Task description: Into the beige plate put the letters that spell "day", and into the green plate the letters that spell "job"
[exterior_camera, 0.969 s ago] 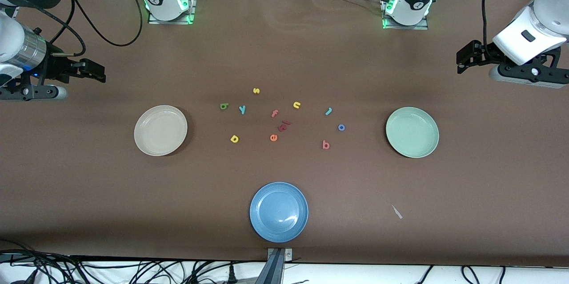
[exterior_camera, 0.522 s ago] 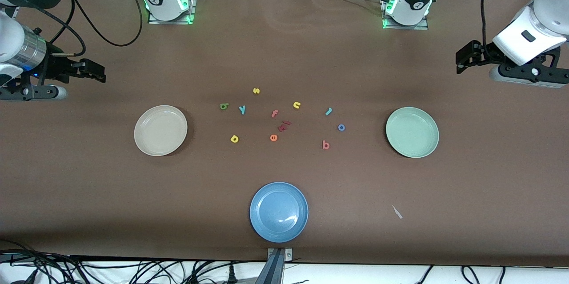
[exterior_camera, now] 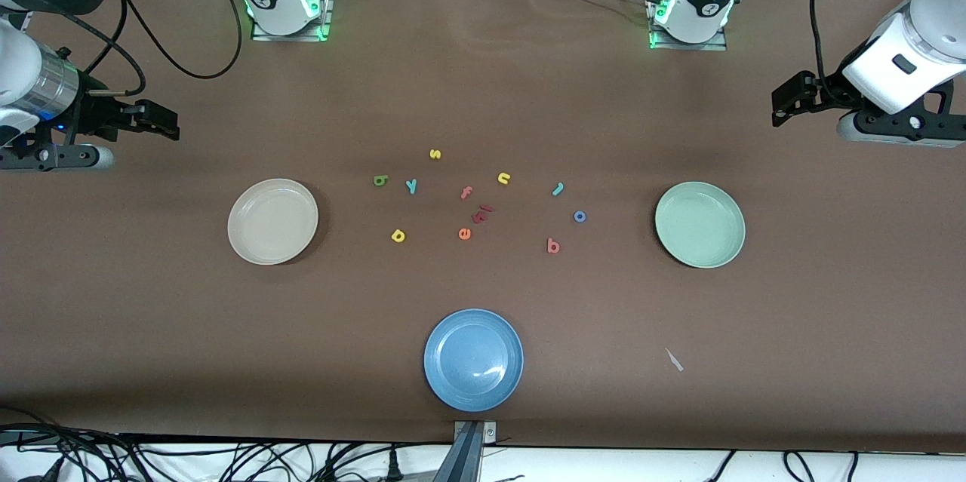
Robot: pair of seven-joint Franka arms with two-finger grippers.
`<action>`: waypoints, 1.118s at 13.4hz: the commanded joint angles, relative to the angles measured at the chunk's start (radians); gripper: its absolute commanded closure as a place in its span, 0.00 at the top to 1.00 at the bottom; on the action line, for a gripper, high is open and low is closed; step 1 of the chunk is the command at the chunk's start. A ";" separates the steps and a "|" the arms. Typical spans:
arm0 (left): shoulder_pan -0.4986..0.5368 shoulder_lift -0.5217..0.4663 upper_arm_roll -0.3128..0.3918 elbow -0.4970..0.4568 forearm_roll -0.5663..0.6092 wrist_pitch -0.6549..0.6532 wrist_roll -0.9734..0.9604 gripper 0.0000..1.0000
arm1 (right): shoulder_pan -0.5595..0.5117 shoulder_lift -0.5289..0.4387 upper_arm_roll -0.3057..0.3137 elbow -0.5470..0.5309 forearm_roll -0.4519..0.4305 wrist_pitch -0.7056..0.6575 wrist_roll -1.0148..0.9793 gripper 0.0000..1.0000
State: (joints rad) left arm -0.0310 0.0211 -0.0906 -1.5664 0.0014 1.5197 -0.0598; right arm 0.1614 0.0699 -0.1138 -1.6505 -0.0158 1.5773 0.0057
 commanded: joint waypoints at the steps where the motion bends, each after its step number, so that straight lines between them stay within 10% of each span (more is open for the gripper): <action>1: -0.001 -0.010 0.006 0.002 -0.017 -0.012 -0.005 1.00 | 0.001 -0.008 0.002 -0.009 -0.016 -0.002 0.002 1.00; 15: -0.003 -0.010 0.003 0.002 -0.017 -0.013 -0.011 1.00 | 0.001 -0.010 0.003 -0.009 -0.016 -0.019 0.002 1.00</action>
State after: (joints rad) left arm -0.0312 0.0211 -0.0909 -1.5664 0.0009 1.5197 -0.0627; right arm 0.1615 0.0699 -0.1138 -1.6506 -0.0159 1.5672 0.0057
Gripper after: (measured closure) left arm 0.000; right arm 0.000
